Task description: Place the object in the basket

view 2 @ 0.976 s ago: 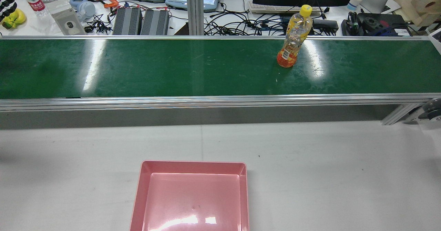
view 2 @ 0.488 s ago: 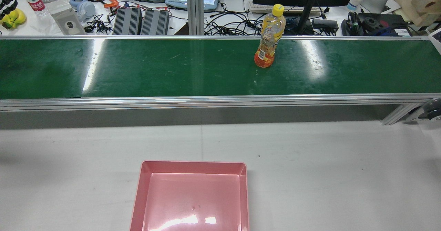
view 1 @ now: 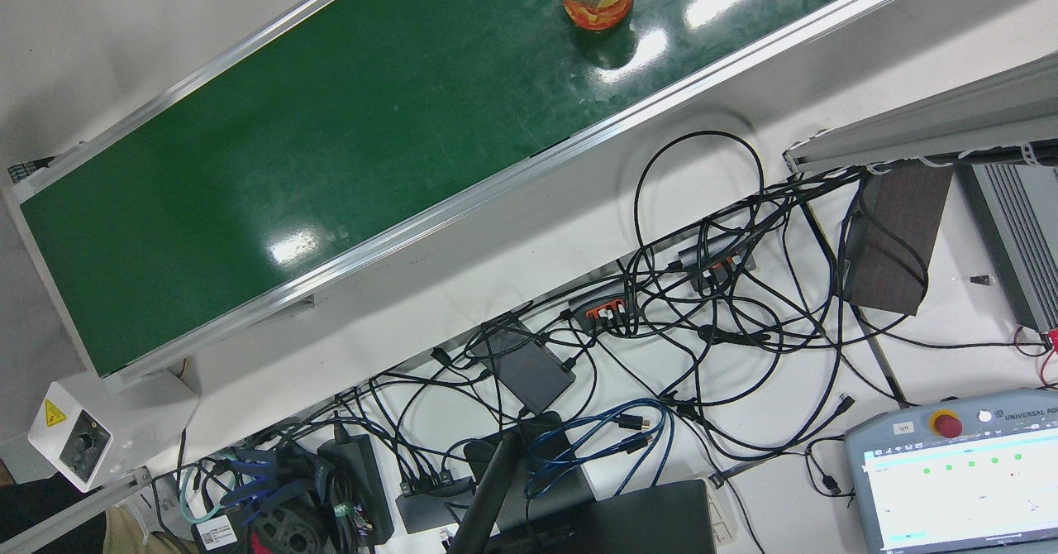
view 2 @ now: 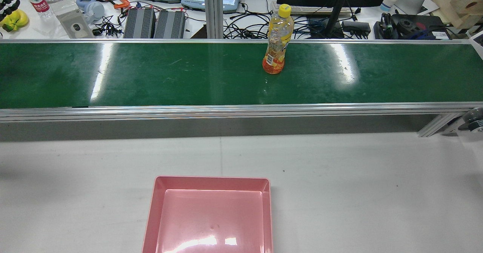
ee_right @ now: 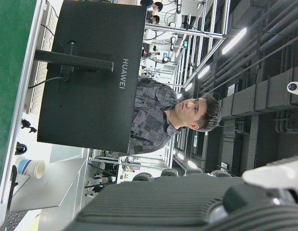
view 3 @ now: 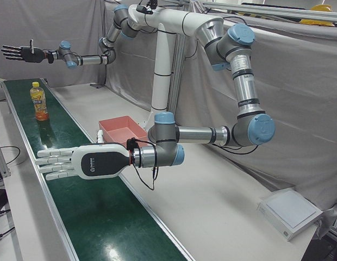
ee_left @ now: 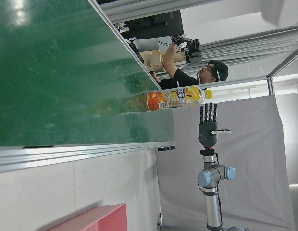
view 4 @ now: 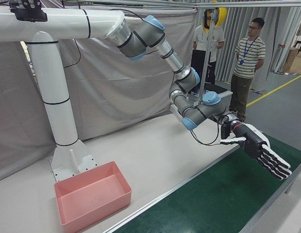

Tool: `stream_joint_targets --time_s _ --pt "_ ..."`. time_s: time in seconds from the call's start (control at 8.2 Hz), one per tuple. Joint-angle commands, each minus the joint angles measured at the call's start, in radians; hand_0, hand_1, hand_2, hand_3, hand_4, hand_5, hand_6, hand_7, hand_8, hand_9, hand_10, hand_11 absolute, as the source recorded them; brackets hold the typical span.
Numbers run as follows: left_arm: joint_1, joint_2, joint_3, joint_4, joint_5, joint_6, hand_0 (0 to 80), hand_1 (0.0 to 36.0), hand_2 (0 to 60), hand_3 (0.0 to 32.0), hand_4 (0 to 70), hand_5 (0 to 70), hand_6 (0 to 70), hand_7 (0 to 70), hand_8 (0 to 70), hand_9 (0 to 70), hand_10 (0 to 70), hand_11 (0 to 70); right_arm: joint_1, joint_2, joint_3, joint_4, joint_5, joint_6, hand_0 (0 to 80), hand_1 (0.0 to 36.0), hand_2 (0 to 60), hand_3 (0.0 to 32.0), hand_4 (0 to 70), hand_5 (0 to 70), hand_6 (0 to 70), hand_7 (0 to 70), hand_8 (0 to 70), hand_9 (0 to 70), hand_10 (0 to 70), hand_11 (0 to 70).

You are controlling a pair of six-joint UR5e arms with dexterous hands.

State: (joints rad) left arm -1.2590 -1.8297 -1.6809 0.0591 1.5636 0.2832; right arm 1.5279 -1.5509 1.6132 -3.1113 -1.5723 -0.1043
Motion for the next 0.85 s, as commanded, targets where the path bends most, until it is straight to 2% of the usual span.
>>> stream_joint_targets --time_s 0.0,0.37,0.49,0.61,0.73 --pt "0.000 0.001 -0.017 0.011 0.000 -0.001 61.3 10.2 0.0 0.0 0.0 2.9 0.0 0.0 0.0 0.0 0.0 0.0 0.000 -0.002 0.001 0.000 0.000 0.000 0.0 0.0 0.0 0.0 0.0 0.0 0.0 0.0 0.0 0.0 0.0 0.0" --pt "0.006 -0.002 -0.016 0.008 -0.005 -0.001 61.3 10.3 0.0 0.0 0.0 3.7 0.0 0.0 0.0 0.0 0.0 0.0 0.000 0.000 0.001 0.000 0.000 0.000 0.0 0.0 0.0 0.0 0.0 0.0 0.0 0.0 0.0 0.0 0.0 0.0" --pt "0.044 -0.002 -0.014 -0.002 -0.040 -0.006 61.0 10.1 0.0 0.0 0.0 3.6 0.0 0.0 0.0 0.0 0.0 0.0 0.000 0.000 0.001 0.000 0.000 0.000 0.0 0.0 0.0 0.0 0.0 0.0 0.0 0.0 0.0 0.0 0.0 0.0" --pt "0.118 -0.003 -0.011 -0.002 -0.122 -0.013 61.6 10.6 0.0 0.0 0.0 2.8 0.0 0.0 0.0 0.0 0.0 0.0 0.000 0.000 0.001 0.000 0.000 0.000 0.0 0.0 0.0 0.0 0.0 0.0 0.0 0.0 0.0 0.0 0.0 0.0" --pt "0.192 -0.009 -0.010 0.008 -0.169 -0.013 63.2 11.5 0.0 0.0 0.0 2.5 0.0 0.0 0.0 0.0 0.0 0.0 0.000 0.000 0.001 -0.001 0.000 0.000 0.0 0.0 0.0 0.0 0.0 0.0 0.0 0.0 0.0 0.0 0.0 0.0"
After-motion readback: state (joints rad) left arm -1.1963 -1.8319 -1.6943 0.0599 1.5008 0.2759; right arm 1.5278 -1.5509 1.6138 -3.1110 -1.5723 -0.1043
